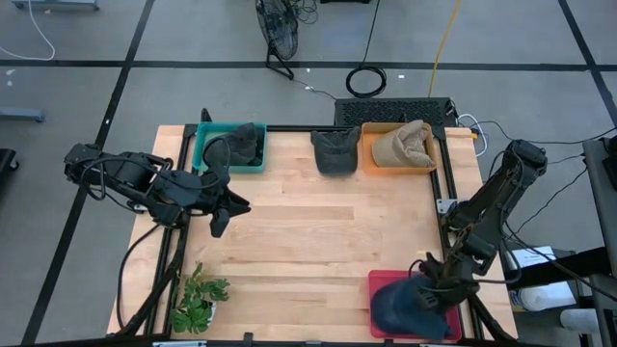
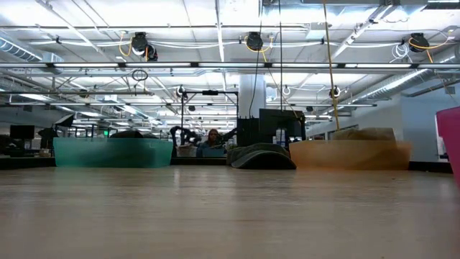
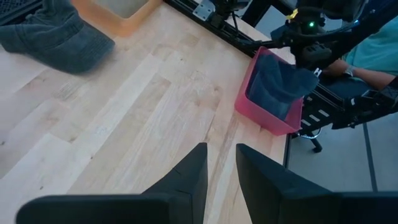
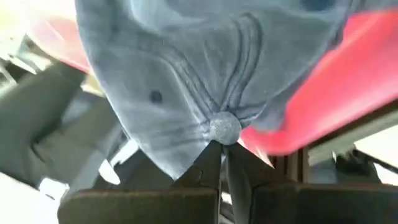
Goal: Pick & Place hat
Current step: Put the blue cap into the red bin
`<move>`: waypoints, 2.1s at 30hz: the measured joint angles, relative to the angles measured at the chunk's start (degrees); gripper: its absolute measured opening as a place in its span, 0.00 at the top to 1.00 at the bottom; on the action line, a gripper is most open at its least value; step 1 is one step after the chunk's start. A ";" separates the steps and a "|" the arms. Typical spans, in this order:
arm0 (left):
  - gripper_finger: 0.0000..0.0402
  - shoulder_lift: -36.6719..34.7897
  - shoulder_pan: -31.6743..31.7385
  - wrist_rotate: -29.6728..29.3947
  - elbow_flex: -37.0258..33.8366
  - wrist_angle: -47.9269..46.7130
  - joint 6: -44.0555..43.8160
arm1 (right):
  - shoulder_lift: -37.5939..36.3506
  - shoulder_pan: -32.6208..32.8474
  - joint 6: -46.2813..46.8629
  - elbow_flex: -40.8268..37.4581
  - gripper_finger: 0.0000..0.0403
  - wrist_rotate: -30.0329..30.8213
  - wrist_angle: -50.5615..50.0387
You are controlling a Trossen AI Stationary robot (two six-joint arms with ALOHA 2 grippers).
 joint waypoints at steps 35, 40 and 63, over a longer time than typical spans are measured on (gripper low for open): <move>0.77 0.00 0.00 -0.07 -0.01 0.00 2.14 | -1.30 -5.06 -3.36 3.26 0.74 10.24 -5.40; 0.77 0.00 0.00 -0.08 -0.01 0.00 2.07 | -0.58 -9.84 -7.04 3.26 0.76 16.55 -7.06; 0.77 0.00 0.00 -1.62 -0.01 0.44 1.59 | 8.55 -15.18 -9.96 3.21 0.79 7.08 -18.62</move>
